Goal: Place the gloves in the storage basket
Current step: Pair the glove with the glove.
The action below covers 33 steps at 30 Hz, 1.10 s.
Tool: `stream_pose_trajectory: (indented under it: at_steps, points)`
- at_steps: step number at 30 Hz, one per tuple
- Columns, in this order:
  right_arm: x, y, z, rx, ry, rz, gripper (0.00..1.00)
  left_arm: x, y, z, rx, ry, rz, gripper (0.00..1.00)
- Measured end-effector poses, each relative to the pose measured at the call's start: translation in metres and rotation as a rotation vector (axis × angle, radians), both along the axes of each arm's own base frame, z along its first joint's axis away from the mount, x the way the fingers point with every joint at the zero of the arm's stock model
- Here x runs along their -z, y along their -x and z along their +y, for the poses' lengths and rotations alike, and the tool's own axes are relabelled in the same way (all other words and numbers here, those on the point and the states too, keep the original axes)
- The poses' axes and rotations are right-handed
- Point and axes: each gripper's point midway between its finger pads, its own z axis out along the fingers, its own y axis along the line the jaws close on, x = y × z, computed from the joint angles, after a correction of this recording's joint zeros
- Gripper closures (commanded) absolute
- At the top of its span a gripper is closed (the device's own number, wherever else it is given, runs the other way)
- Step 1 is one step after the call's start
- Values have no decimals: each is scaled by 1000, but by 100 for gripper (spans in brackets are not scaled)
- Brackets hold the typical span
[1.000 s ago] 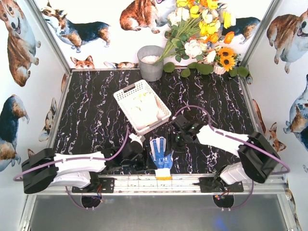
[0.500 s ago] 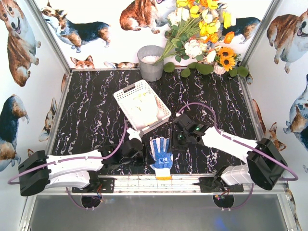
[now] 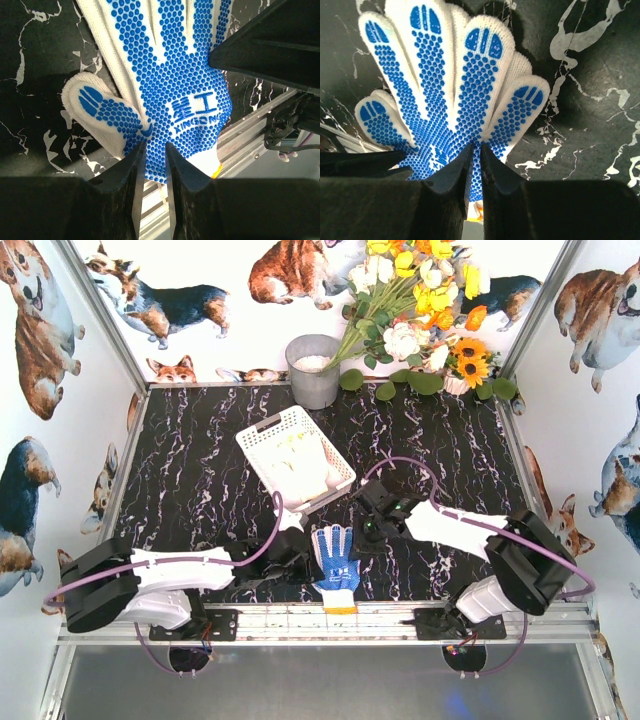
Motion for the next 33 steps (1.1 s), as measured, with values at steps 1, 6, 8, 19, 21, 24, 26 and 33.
stream_pose_trajectory:
  at_steps: [1, 6, 8, 19, 21, 24, 26, 33]
  points:
    - [2, 0, 0, -1, 5, 4, 86, 1, 0, 0, 3, -3, 3, 84]
    - [6, -2, -1, 2, 20, 2, 76, 8, 6, 3, 14, -9, 24, 83]
    - [4, -4, -2, 2, 26, -10, 76, 13, 9, 7, 15, -17, 39, 84]
    - [-13, -27, -18, 51, 30, -74, 66, -3, 9, 8, 1, 16, 30, 61]
    - [-13, -31, -21, 64, 30, -76, 65, -15, 3, 6, -10, 34, 6, 59]
    - [-13, -34, -23, 74, 32, -76, 64, -29, -8, 7, -37, 56, -31, 58]
    - [-10, -34, -24, 73, 38, -69, 64, -31, -15, 11, -57, 53, -40, 59]
    - [3, -31, -25, 56, 61, -33, 68, -20, -26, 26, -86, -2, -35, 62]
